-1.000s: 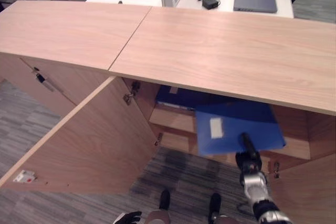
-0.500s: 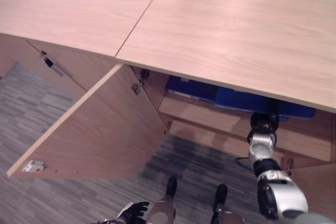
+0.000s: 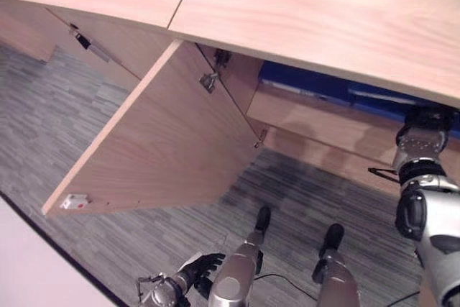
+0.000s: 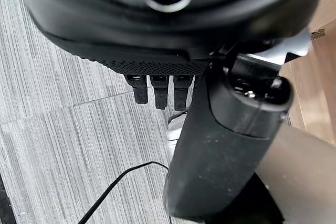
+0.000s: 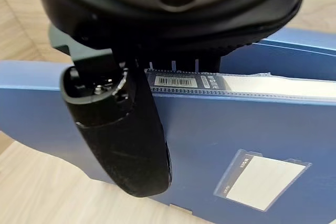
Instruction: Put the empty folder in the office cabinet
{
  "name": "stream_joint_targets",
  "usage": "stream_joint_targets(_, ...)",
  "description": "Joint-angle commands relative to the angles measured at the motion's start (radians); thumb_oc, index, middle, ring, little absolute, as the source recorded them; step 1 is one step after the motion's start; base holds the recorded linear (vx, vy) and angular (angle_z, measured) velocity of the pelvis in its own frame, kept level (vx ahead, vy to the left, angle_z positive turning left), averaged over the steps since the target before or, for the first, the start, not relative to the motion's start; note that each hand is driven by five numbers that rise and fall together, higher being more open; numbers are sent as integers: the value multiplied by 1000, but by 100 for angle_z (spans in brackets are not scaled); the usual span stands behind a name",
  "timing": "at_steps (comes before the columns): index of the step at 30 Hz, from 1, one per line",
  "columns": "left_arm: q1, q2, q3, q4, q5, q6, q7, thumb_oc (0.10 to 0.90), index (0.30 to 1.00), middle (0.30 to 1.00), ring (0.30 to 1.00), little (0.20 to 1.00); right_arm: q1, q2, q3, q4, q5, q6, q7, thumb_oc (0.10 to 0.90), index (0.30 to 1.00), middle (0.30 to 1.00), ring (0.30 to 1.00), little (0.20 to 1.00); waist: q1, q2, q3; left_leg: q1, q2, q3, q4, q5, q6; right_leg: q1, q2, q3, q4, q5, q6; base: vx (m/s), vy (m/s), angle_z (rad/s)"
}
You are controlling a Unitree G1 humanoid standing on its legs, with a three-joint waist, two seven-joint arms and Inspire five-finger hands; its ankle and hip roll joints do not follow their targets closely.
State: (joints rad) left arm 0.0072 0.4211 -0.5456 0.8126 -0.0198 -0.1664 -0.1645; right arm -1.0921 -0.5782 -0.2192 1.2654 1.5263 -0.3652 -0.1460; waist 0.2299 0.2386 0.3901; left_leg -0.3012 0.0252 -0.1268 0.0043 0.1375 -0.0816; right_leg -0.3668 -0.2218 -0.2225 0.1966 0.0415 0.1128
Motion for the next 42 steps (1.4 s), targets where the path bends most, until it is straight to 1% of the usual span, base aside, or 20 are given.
stream_joint_targets(1,21,92,-44,3,-12,-16,-8,800,900,900,900,900,-107,-133,84,-93,-30,-28,48,400,300,300,300,300,23,-10,-70,-85,25,-2,134,-134,-39,-38,-59,69,133,-148,80,32,20,-1)
stream_joint_targets(2,9,88,-69,-19,-16,-9,-19,800,900,900,900,900,-141,-127,102,-78,-22,-33,34,400,300,300,300,300,27,-5,-69,-102,19,-2,143,-143,-36,-62,-64,75,149,-156,82,63,2,-7)
stream_joint_targets(3,20,83,-62,-2,-21,-7,-21,800,900,900,900,900,-155,-143,99,-73,-15,-24,26,400,300,300,300,300,30,0,-67,-111,15,-4,149,-156,-34,-74,-66,77,162,-170,84,51,-6,0)
stream_joint_targets(5,59,94,-47,25,3,-25,2,800,900,900,900,900,-147,-194,104,-55,-25,-23,17,400,300,300,300,300,41,13,-62,-127,6,-7,163,-162,-31,-93,-74,79,182,-180,86,13,-1,9)
stream_joint_targets(7,83,104,-52,29,12,-27,15,800,900,900,900,900,-160,-226,130,-35,-41,-15,7,400,300,300,300,300,52,27,-55,-150,-1,-12,186,-162,-29,-120,-80,82,213,-177,87,-7,-6,11)
stream_joint_targets(8,92,106,-46,34,8,-25,16,800,900,900,900,900,-162,-245,144,-25,-56,-8,-3,493,439,439,439,439,56,29,-53,-153,-4,-16,196,-177,-30,-130,-85,86,231,-195,88,34,-11,13)
stream_joint_targets(9,100,110,-45,31,6,-28,16,800,900,900,900,900,-175,-269,157,-19,-69,-3,-9,800,900,900,900,900,59,31,-53,-161,-8,-15,204,-181,-30,-139,-88,87,242,-201,87,45,0,8)
stream_joint_targets(11,103,120,-41,31,9,-30,20,800,900,900,900,900,-190,-303,174,-4,-87,5,-26,800,900,900,900,900,67,42,-48,-181,-14,-20,228,-191,-29,-161,-97,89,279,-214,87,4,-1,2)
stream_joint_targets(16,118,128,-42,26,14,-33,26,800,900,900,900,900,-222,-347,200,29,-121,23,-56,800,900,900,900,900,69,49,-45,-200,-24,-28,262,-208,-27,-176,-103,93,315,-231,86,14,-8,9)
stream_joint_targets(22,116,127,-42,21,23,-25,39,800,900,900,900,900,-253,-371,214,80,-164,45,-129,800,900,900,900,900,62,44,-45,-197,-27,-29,273,-221,-26,-173,-101,96,331,-243,80,0,0,0)
stream_joint_targets(24,106,125,-45,21,25,-17,48,800,900,900,900,900,-271,-380,221,130,-188,80,-173,800,900,900,900,900,57,34,-47,-189,-27,-30,269,-224,-27,-167,-97,96,328,-245,77,0,0,0)
stream_joint_targets(25,104,123,-45,21,25,-16,49,800,900,900,900,900,-281,-382,227,135,-190,83,-175,800,900,900,900,900,57,36,-44,-188,-27,-30,268,-224,-27,-167,-97,97,328,-246,77,0,0,0)
stream_joint_targets(28,79,115,-59,18,32,0,61,800,900,900,900,900,-323,-388,237,198,-230,147,-234,800,900,900,900,900,45,18,-50,-175,-26,-32,259,-225,-27,-154,-87,96,321,-247,72,0,0,0)
stream_joint_targets(29,77,114,-60,18,32,1,61,800,900,900,900,900,-329,-390,240,201,-232,149,-236,800,900,900,900,900,45,20,-47,-173,-26,-33,258,-225,-27,-153,-87,96,320,-247,72,2,-39,1)
stream_joint_targets(30,58,106,-62,24,32,8,73,800,900,900,900,900,-349,-395,251,214,-250,174,-274,800,900,900,900,900,38,6,-53,-159,-24,-35,249,-226,-28,-140,-82,92,312,-246,70,4,-52,2)
stream_joint_targets(31,34,97,-64,32,34,18,82,800,900,900,900,900,-377,-402,264,237,-274,213,-298,800,900,900,900,900,31,-9,-61,-144,-21,-36,237,-226,-29,-119,-78,88,295,-246,68,11,-60,4)
stream_joint_targets(33,11,77,-64,49,33,27,93,800,900,900,900,900,-399,-407,281,266,-301,244,-318,800,900,900,900,900,23,-20,-67,-128,-19,-38,226,-223,-30,-95,-73,83,272,-241,65,20,-43,0)
stream_joint_targets(36,14,66,-74,58,43,31,97,800,900,900,900,900,-422,-415,295,277,-321,260,-335,800,900,900,900,900,23,-30,-80,-105,-15,-44,204,-219,-30,-62,-73,72,241,-230,64,3,-5,-2)
stream_joint_targets(38,28,64,-76,53,53,31,92,800,900,900,900,900,-427,-425,314,279,-342,283,-331,800,900,900,900,900,25,-38,-89,-89,-12,-45,191,-216,-30,-39,-74,66,221,-223,64,5,-11,-5)
stream_joint_targets(42,32,53,-73,50,47,39,86,800,900,900,900,900,-408,-430,325,290,-367,300,-324,800,900,900,900,900,30,-43,-101,-56,-5,-49,156,-203,-30,-2,-71,53,182,-209,65,0,0,0)
